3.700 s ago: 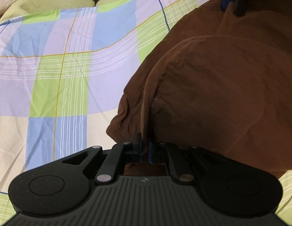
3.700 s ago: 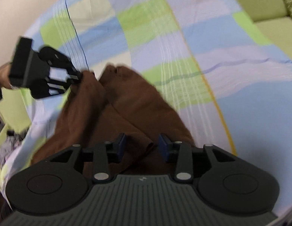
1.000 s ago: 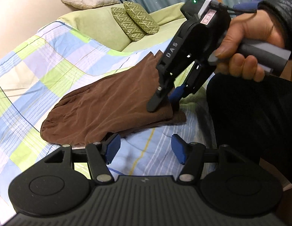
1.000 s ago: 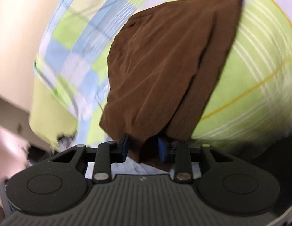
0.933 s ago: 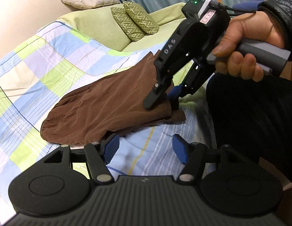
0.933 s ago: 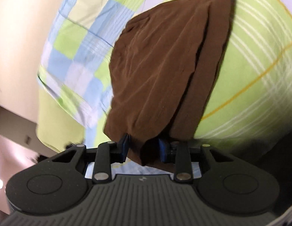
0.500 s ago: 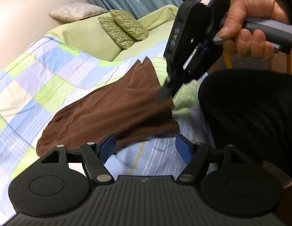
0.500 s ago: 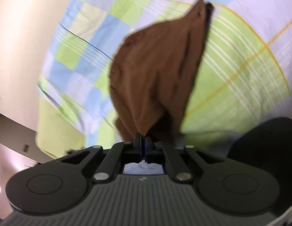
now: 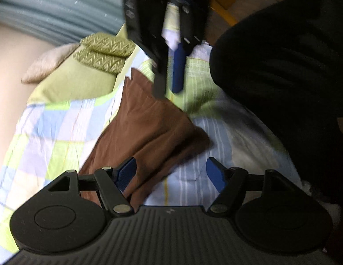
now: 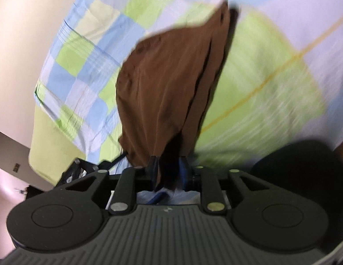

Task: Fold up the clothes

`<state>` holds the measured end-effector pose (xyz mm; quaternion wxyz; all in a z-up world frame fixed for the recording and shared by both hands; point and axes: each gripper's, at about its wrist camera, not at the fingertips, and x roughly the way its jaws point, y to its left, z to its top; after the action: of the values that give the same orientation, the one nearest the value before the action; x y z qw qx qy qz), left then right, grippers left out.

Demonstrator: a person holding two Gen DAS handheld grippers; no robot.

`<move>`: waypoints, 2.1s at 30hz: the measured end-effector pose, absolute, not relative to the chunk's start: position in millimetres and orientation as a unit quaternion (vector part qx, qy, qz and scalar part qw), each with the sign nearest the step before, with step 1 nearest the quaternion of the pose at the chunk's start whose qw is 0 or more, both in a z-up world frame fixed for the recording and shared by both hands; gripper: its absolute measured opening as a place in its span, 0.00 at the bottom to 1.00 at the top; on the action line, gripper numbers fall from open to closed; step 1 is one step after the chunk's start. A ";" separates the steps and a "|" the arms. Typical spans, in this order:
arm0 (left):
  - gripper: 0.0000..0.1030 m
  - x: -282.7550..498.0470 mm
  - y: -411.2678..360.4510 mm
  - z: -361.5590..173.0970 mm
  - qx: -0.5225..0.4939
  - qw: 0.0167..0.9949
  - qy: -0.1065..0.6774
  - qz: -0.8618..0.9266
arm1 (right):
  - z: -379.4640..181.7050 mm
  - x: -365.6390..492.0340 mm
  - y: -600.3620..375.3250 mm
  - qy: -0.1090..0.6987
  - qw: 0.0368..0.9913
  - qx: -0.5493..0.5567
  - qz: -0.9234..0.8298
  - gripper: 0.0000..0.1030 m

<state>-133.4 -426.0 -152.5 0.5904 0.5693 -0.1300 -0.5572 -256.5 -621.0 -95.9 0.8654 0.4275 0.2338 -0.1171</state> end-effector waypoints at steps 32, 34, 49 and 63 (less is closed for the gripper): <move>0.05 -50.7 -405.5 -39.9 0.398 0.624 0.053 -0.671 | -74.2 -184.7 -588.4 0.329 0.823 -0.463 -0.013 0.53; 0.05 -46.3 -405.0 -32.9 0.396 0.627 0.052 -0.669 | -78.1 -179.3 -592.5 0.329 0.811 -0.484 -0.003 0.53; 0.04 -30.5 -387.7 -28.7 0.390 0.661 0.066 -0.637 | -86.4 -165.0 -603.1 0.340 0.744 -0.574 -0.022 0.02; 0.03 -32.2 -278.0 88.5 0.408 0.741 -0.050 -0.530 | 21.1 -174.7 -497.5 0.217 0.796 -0.563 -0.052 0.01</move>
<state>-32.1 -278.0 88.5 0.7412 0.4083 -0.0502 -0.5304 -174.7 -497.5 21.1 0.7958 -0.5631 0.2165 -0.0519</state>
